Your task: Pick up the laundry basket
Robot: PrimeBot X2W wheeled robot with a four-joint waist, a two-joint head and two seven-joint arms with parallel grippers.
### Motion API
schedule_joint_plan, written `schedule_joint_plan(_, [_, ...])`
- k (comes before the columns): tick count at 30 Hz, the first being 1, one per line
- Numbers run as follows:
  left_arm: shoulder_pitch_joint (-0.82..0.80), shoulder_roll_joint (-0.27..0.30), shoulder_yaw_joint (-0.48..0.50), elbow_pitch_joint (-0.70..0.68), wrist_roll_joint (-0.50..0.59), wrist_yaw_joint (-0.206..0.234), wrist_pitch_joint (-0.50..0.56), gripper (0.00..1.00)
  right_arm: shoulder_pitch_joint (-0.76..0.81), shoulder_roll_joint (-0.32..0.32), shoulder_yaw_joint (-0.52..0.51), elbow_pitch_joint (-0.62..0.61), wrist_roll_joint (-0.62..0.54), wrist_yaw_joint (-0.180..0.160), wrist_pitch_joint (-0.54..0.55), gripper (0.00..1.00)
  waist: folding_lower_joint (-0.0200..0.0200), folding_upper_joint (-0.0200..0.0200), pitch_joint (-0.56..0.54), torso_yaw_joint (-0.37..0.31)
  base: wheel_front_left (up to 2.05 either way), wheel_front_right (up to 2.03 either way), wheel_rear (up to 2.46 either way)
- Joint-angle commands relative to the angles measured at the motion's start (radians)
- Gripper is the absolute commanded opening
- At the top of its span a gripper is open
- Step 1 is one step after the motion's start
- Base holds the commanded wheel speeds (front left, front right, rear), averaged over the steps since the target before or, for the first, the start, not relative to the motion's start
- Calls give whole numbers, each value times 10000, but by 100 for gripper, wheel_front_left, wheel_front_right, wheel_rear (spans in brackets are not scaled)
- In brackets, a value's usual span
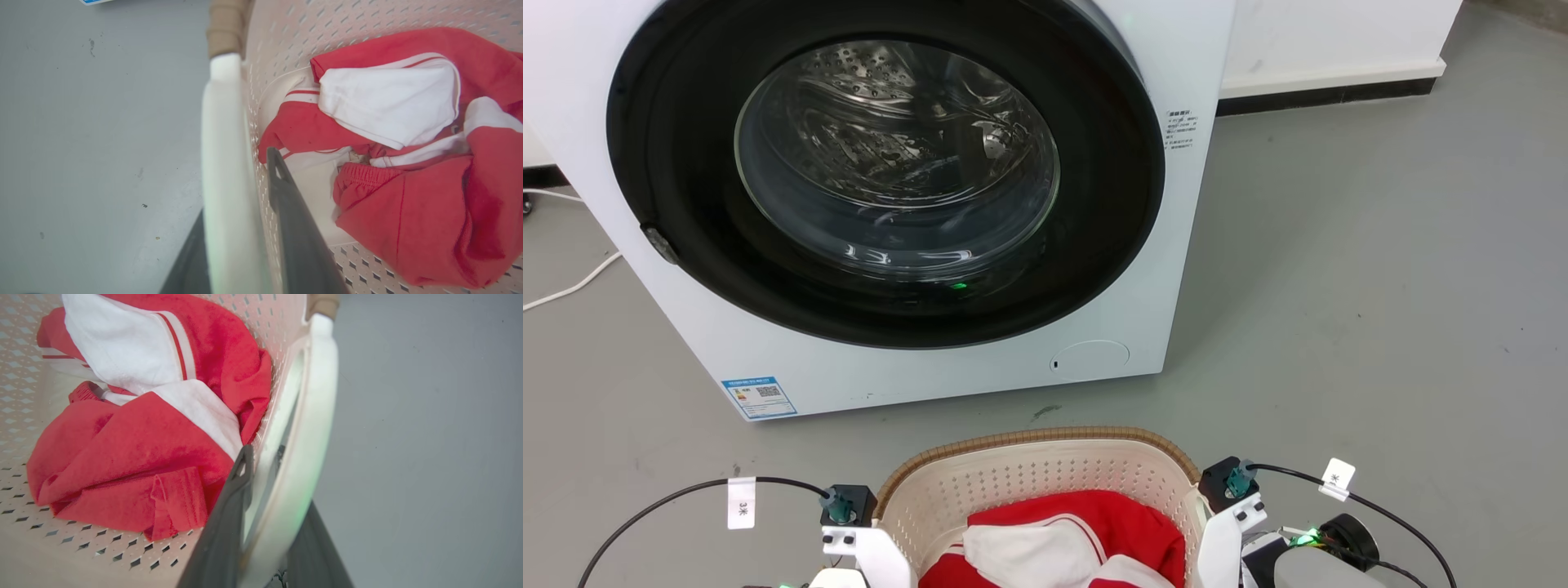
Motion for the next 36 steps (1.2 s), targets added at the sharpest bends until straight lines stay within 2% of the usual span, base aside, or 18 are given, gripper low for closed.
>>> schedule_joint_plan(1, [155, 125, -137, -17, 40, -20, 37, 0, -70, -65, 91, 0, -28, 28, -16, 0, 1, -1, -36, -3, 0, 0, 0])
schedule_joint_plan(36, [-80, 483, -1837, 85, -1799, -21, -344, 0, -299, -112, 983, 318, 849, 27, -197, 0, 1, -1, -164, 27, 0, 0, 0])
